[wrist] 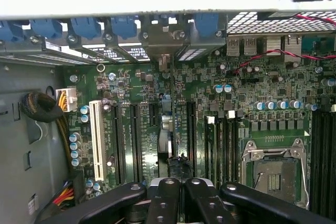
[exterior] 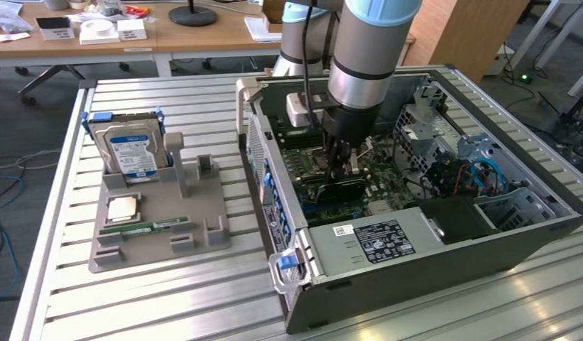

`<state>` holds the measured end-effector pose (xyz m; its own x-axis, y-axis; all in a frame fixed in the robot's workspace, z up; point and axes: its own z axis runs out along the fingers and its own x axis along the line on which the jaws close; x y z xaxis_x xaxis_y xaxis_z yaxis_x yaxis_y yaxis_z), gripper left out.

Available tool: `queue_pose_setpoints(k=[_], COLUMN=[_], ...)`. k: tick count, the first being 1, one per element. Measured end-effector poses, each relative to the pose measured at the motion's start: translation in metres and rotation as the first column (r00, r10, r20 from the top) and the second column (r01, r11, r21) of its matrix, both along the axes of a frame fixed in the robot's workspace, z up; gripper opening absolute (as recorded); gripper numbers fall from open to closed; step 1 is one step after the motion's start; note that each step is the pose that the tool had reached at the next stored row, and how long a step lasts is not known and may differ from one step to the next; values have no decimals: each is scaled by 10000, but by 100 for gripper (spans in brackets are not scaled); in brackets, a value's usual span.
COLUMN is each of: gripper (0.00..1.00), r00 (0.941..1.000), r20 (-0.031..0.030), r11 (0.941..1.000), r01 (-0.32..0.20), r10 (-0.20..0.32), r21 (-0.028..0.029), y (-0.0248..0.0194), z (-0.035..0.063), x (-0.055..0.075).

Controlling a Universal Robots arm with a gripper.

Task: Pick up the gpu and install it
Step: 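Press down on the gpu until it lock into place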

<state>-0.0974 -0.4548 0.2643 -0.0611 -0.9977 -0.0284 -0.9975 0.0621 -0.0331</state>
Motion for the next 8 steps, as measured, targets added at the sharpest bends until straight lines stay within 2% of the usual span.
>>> queue_pose_setpoints(k=[8], gripper=[11], r00=[10000], r20=[0], r11=[10000], r01=[0], r10=[0], r21=[-1], y=[0], z=[-7], x=[0])
